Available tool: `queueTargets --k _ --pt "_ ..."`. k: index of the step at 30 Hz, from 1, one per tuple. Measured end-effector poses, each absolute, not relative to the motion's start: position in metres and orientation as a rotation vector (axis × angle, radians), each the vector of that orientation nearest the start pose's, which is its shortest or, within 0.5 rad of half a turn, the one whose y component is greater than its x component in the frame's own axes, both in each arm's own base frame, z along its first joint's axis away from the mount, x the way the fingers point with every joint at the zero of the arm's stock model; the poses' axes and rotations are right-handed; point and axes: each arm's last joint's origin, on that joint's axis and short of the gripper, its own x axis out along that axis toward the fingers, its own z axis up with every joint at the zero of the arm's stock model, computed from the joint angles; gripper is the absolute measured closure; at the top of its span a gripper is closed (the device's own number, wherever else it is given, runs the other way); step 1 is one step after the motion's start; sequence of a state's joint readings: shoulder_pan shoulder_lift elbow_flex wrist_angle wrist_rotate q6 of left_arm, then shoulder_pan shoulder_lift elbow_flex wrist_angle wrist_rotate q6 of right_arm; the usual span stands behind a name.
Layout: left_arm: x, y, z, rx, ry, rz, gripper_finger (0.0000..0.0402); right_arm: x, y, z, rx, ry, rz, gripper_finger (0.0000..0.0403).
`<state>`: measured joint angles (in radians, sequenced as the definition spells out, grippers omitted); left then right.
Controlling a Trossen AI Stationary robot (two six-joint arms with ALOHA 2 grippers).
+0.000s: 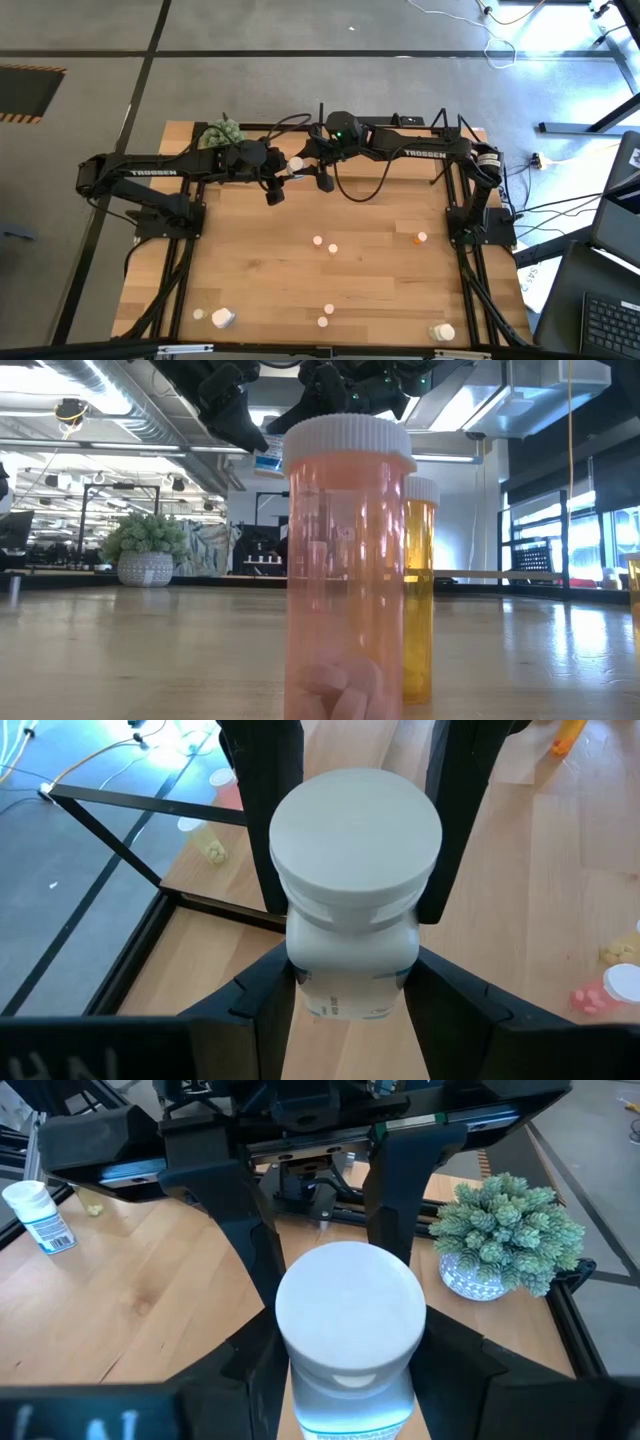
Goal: Pick and place medicine bottles onto shelf by color
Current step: Put the top right white pill bottle on the shelf
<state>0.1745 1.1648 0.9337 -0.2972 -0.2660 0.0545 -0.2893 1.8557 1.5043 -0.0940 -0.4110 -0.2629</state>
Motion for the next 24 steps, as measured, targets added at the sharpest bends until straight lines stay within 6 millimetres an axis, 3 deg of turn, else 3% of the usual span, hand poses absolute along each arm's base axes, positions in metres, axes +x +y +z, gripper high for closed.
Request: queueTargets --k 24 --pt "0.2503 0.0522 0.2942 0.034 0.558 0.431 0.0237 0.4152 -0.1118 0.2863 -0.102 0.411 0.172 0.0230"
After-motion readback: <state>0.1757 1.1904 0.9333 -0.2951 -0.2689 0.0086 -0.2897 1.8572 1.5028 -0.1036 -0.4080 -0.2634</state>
